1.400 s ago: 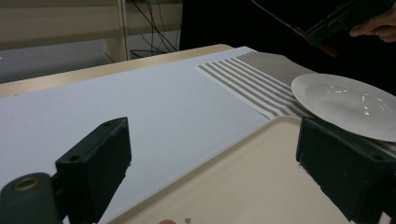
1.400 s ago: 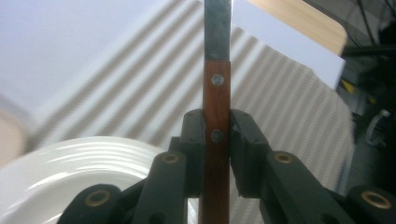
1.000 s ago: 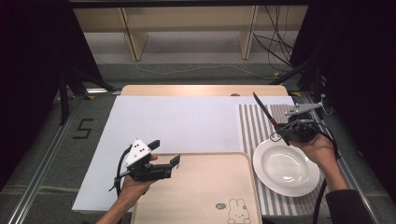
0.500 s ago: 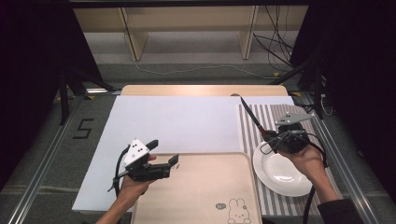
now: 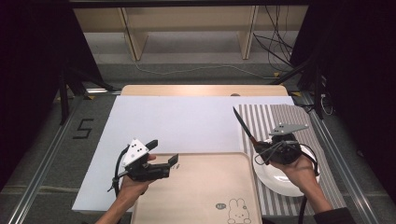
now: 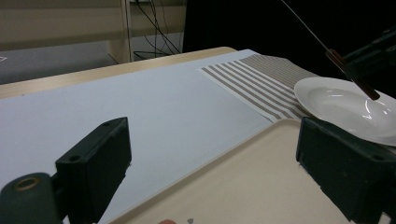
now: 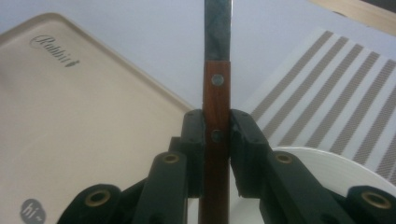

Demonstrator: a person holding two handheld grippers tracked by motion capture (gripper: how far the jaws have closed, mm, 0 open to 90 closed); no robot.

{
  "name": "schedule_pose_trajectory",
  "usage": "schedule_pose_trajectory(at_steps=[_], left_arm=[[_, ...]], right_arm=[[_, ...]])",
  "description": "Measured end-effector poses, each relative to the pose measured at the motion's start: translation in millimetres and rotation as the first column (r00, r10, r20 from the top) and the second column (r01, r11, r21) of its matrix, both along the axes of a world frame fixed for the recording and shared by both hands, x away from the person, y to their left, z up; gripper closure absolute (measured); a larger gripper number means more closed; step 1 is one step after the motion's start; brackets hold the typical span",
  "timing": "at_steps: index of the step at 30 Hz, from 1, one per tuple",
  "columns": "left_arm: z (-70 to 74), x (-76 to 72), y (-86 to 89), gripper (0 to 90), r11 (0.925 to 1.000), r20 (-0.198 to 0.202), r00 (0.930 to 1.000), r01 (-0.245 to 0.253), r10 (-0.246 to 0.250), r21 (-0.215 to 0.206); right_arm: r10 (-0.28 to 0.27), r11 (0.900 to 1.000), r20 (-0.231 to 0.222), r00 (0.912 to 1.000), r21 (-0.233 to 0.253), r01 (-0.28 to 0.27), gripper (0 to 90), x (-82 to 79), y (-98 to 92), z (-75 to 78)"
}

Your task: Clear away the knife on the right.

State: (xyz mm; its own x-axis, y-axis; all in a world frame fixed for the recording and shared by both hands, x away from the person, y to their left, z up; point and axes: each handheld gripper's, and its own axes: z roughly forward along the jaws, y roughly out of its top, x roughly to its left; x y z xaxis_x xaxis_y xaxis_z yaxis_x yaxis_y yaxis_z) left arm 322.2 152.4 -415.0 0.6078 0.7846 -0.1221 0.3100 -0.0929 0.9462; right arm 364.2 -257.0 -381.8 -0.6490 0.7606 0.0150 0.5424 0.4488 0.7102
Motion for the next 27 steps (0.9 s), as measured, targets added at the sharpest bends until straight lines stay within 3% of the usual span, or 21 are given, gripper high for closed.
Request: schedule_pose_trajectory(at_steps=[9,27], left_arm=[[0.2,-0.4,-0.2,10.2,1.0000,0.002,1.0000,0.001,-0.001,0.002],[0.4,-0.8,0.0,10.2,1.0000,0.006,1.0000,0.000,0.000,0.001]], right_arm=[[0.057,0.998,-0.001,0.9984,0.017,-0.057,77.2,-16.0,14.2,-2.8],[0.120,0.992,-0.085,0.9891,0.038,-0.117,77.1,-40.7,33.6,-13.5]])
